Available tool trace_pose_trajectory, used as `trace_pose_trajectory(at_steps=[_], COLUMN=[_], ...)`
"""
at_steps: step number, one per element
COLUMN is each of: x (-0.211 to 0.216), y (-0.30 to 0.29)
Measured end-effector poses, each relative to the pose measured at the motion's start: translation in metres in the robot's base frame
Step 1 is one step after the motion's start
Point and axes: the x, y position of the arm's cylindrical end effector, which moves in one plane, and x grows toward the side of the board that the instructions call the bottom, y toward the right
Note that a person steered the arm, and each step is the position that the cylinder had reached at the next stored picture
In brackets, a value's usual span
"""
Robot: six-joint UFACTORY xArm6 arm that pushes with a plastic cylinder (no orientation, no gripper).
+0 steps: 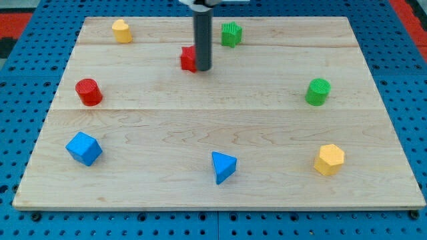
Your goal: Move red circle to the left of the red star
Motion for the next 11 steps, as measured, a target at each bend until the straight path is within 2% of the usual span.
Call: trace_pose_trajectory(at_steps=[1, 2, 3, 4, 5, 7, 8, 9, 11], x=[-0.051, -0.069, -0.069, -0.014, 0.069, 0.112, 0.117, 0.099, 0.030], y=[-0.044, -0.060, -0.043, -0.042, -0.050, -0.126, -0.183, -0.192, -0.150])
